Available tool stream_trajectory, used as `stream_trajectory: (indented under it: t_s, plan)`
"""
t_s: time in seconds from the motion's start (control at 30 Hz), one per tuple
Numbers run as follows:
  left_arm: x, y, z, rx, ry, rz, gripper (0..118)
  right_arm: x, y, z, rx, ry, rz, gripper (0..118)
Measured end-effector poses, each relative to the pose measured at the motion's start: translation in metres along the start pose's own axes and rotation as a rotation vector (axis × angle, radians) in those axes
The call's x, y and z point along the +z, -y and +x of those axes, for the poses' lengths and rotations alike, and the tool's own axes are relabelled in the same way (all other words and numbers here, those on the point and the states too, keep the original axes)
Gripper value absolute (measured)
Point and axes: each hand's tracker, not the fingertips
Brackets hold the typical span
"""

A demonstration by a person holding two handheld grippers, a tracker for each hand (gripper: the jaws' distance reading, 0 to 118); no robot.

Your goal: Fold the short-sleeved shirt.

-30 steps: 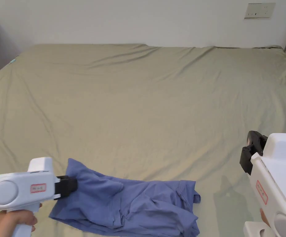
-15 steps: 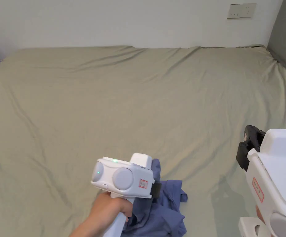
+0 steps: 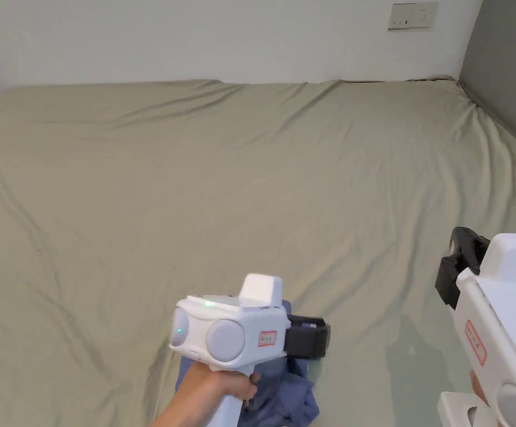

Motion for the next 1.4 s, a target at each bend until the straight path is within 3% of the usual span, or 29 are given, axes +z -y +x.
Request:
stream_trajectory:
  t_s: [0.03, 0.13, 0.23, 0.37, 0.53, 0.67, 0.83, 1.0, 1.27, 1.4]
  plan:
    - [0.012, 0.000, -0.005, 0.009, -0.019, 0.075, 101, 0.000, 0.000, 0.000, -0.001, 0.000, 0.002, 2]
    - [0.036, 0.000, -0.019, 0.004, -0.095, 0.210, 68, 0.001, -0.002, -0.002, -0.001, -0.002, 0.006, 2]
    - [0.044, 0.006, -0.037, 0.012, -0.180, 0.257, 0, 0.001, -0.003, -0.004, 0.002, -0.008, 0.009, 2]
    - [0.037, 0.019, -0.061, 0.054, -0.164, 0.227, 0, 0.001, -0.002, -0.009, 0.003, -0.018, 0.009, 2]
    - [0.003, 0.045, -0.060, -0.011, -0.203, 0.113, 0, 0.000, 0.000, -0.011, 0.005, -0.028, 0.000, 2]
    - [-0.015, 0.061, -0.041, 0.008, -0.139, 0.064, 0, 0.001, 0.002, -0.006, 0.014, -0.020, -0.006, 2]
    - [-0.041, 0.073, -0.007, -0.070, -0.087, 0.009, 0, -0.003, 0.006, 0.004, 0.008, 0.002, -0.024, 2]
    - [-0.089, 0.095, 0.005, -0.094, -0.101, -0.114, 0, -0.004, 0.011, 0.008, 0.012, 0.011, -0.036, 2]
    - [-0.083, 0.099, 0.021, -0.191, -0.154, -0.053, 0, -0.002, 0.012, 0.009, 0.005, 0.015, -0.046, 2]
    - [-0.033, 0.069, 0.027, -0.178, -0.110, 0.118, 0, 0.001, 0.005, 0.004, 0.007, 0.010, -0.022, 2]
